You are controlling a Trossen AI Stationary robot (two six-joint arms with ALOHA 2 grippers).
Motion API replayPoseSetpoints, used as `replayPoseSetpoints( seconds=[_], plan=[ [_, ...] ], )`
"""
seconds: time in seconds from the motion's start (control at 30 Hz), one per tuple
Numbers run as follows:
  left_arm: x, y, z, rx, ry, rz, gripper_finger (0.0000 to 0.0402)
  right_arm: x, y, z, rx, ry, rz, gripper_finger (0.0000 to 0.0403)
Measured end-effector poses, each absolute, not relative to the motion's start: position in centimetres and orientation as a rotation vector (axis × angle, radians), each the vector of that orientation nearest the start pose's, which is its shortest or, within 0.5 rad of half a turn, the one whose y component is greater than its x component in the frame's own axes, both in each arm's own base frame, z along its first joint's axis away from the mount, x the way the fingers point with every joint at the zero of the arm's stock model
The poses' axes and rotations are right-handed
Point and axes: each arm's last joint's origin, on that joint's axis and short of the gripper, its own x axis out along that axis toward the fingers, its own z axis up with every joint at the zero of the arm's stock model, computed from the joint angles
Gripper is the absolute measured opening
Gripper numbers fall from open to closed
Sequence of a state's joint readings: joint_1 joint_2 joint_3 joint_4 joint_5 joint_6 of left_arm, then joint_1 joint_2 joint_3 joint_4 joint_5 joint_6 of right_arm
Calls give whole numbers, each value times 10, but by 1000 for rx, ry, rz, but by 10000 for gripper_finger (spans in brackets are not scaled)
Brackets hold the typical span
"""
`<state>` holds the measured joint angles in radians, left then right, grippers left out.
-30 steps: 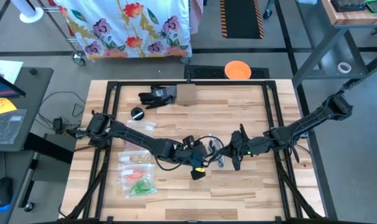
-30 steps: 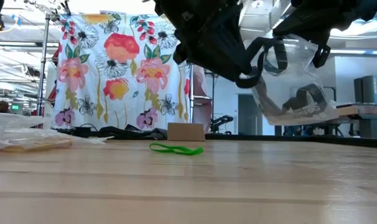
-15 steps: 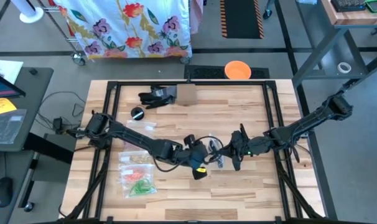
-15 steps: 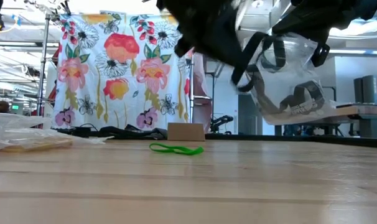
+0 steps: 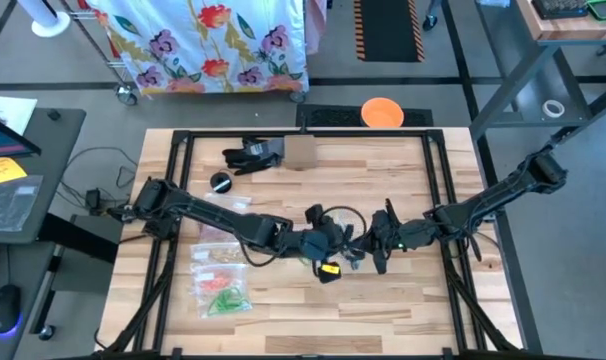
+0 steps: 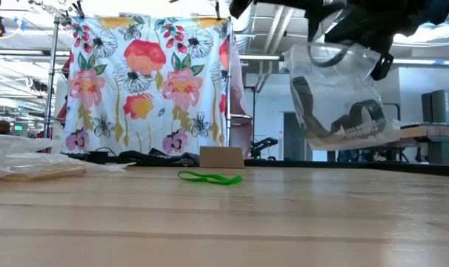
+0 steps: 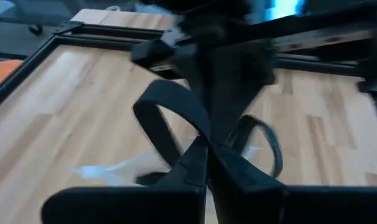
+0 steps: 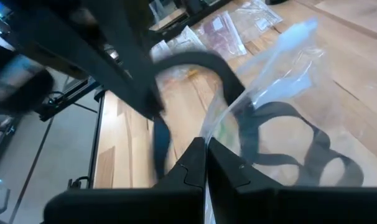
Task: Sort rubber bands
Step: Put the black rubber band into the transparent zip bag
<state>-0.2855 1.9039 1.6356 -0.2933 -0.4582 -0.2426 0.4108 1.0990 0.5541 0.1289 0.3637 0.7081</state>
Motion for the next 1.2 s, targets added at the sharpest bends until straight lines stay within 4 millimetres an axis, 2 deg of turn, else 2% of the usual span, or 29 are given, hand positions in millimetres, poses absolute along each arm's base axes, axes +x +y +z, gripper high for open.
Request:
replayPoseSetpoints(
  seconds=[0.27, 0.53, 0.93, 1.2],
  plan=[
    [430, -90, 291, -33, 518, 260, 1, 213, 81, 225, 545, 374, -89, 0],
    [434, -95, 282, -35, 532, 244, 0, 214, 80, 228, 555, 333, -107, 0],
    [445, -97, 253, -26, 595, 245, 0, 217, 79, 235, 569, 271, -114, 0],
    [446, -97, 254, -70, 599, 175, 0, 217, 78, 235, 564, 262, -130, 0]
  ],
)
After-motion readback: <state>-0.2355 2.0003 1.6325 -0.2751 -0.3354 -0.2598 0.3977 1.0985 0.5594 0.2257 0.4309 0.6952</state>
